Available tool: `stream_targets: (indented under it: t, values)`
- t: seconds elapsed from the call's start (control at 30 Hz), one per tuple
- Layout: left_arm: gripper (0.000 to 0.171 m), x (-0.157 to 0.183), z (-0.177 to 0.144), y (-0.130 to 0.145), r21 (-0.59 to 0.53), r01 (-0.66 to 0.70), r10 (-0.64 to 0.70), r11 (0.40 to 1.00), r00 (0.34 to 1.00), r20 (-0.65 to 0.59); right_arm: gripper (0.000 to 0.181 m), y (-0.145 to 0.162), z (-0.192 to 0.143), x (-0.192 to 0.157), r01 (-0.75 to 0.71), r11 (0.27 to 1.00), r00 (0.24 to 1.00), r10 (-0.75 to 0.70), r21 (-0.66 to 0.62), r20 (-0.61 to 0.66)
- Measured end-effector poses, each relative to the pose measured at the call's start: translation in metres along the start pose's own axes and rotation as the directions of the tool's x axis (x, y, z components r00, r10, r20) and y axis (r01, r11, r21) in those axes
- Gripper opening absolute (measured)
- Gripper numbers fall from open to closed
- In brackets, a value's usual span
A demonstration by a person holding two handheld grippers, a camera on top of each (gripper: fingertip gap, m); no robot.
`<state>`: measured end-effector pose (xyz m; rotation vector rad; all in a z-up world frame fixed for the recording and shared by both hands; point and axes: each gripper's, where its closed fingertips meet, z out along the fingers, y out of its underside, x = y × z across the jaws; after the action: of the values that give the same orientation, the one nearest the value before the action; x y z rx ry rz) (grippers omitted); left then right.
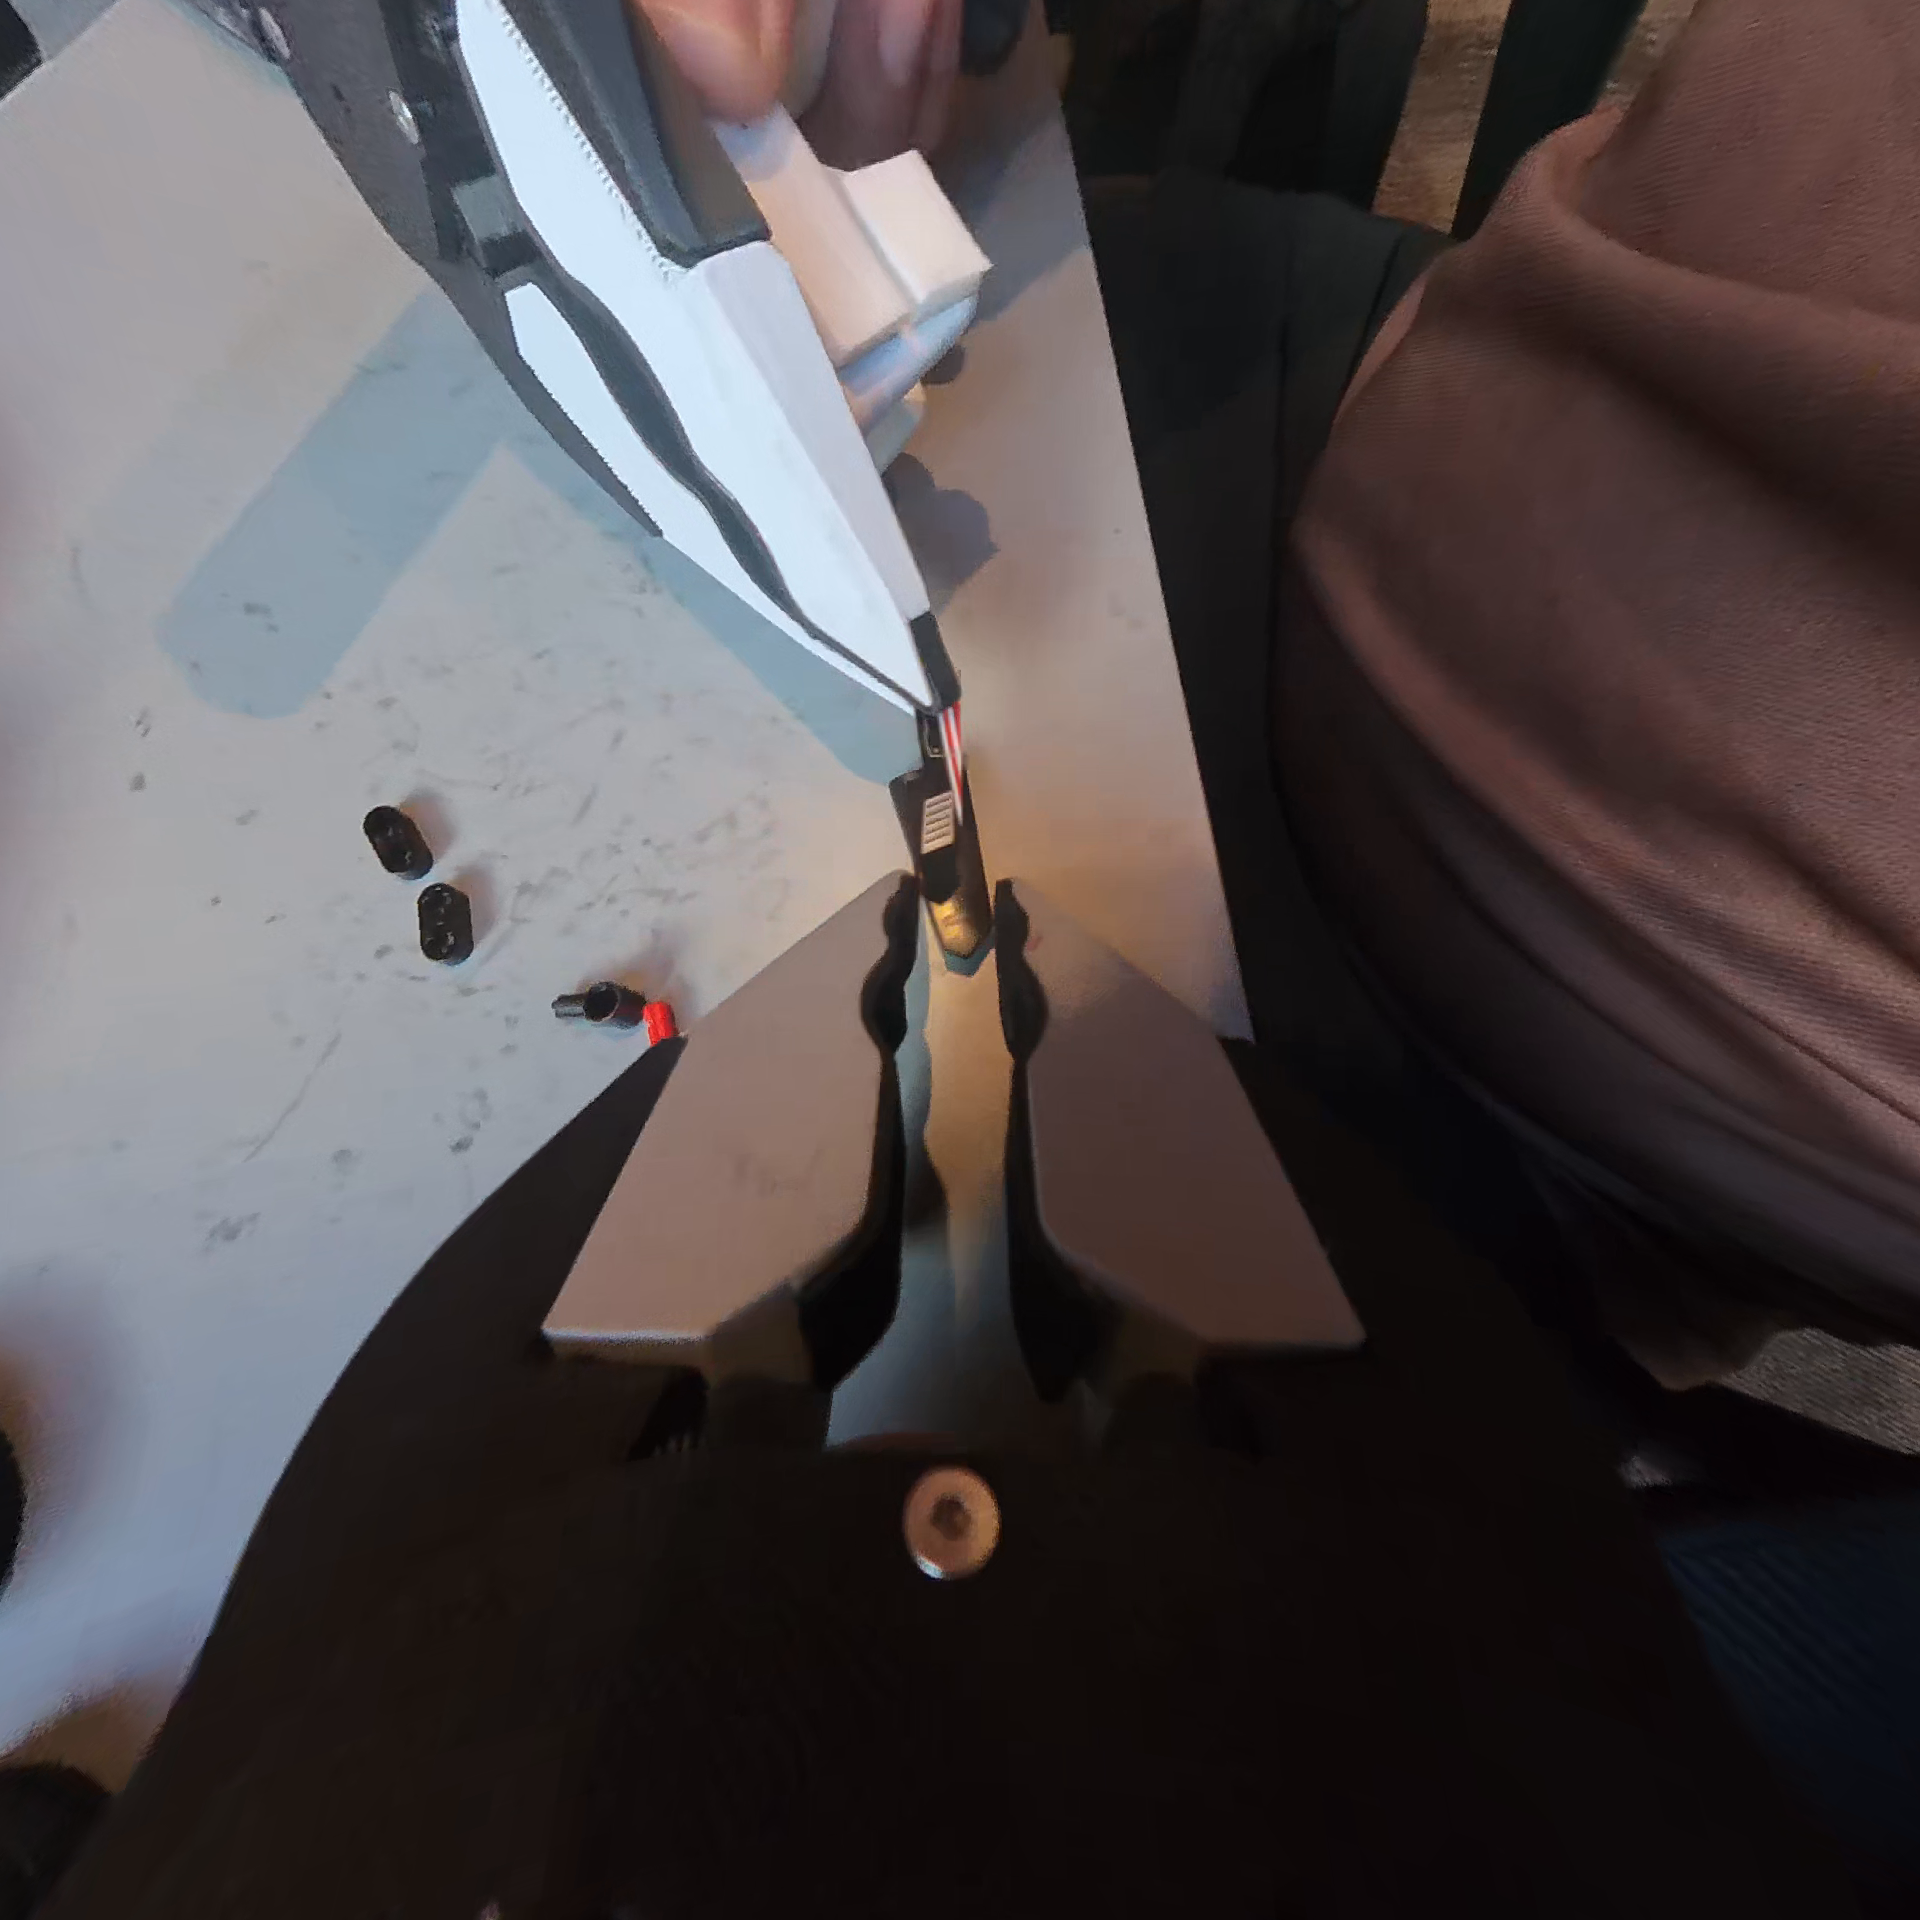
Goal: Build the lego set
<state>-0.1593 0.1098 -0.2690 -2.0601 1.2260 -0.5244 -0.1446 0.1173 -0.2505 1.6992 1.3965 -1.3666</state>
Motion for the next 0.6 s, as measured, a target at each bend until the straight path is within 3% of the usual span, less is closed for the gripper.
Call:
stream_targets:
  t: [0.2,0.3,0.6]
  values:
    - [0.015,0.0046,0.0000,-0.0002,0.001,-0.036,0.036,0.999,0.999,-0.036,0.001,0.0070,0.0025,0.0030,-0.020,1.000,1.000,0.020,-0.012,0.013]
    - [0.024,0.0051,-0.0019,0.0008,0.005,-0.053,0.053,0.999,0.998,-0.018,0.001,0.0055,0.0031,0.0029,-0.017,1.000,1.000,0.018,-0.013,0.015]
    - [0.024,-0.0002,-0.0069,0.0046,0.006,-0.054,0.054,0.999,0.998,0.042,0.001,0.0008,0.0071,0.0038,-0.017,0.998,1.000,0.018,-0.061,0.016]
